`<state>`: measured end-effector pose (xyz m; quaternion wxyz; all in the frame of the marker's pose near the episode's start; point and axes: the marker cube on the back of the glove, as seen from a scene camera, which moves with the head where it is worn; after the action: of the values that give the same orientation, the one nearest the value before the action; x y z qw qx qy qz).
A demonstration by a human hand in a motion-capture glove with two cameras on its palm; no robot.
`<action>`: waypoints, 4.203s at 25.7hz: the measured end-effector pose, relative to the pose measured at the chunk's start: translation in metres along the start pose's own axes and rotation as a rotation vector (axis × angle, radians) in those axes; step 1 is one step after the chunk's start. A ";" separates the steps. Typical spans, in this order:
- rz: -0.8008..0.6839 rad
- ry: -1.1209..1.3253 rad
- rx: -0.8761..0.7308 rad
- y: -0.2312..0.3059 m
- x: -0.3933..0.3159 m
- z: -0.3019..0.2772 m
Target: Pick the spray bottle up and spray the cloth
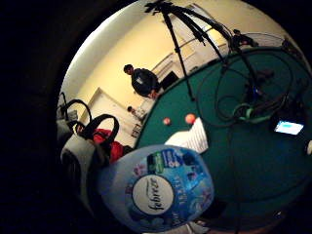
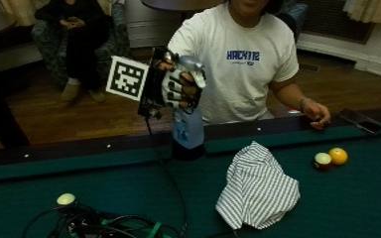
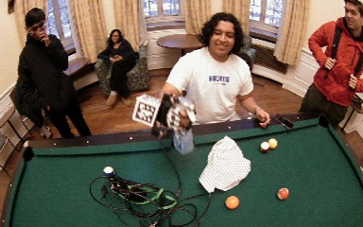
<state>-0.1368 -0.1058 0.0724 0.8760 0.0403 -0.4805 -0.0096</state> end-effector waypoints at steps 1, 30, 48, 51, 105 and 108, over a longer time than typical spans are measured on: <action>-0.013 -0.002 -0.010 -0.002 -0.011 -0.006; 0.547 0.975 -1.073 0.001 0.017 0.165; 0.764 1.245 -1.402 0.061 0.104 0.243; 0.781 1.269 -1.424 0.072 0.117 0.249; 0.007 -0.092 -0.458 0.053 0.014 0.507; -0.009 -0.099 -0.450 0.060 0.013 0.522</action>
<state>-0.5711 -0.0786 0.3673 0.8382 -0.1544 -0.5085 -0.1226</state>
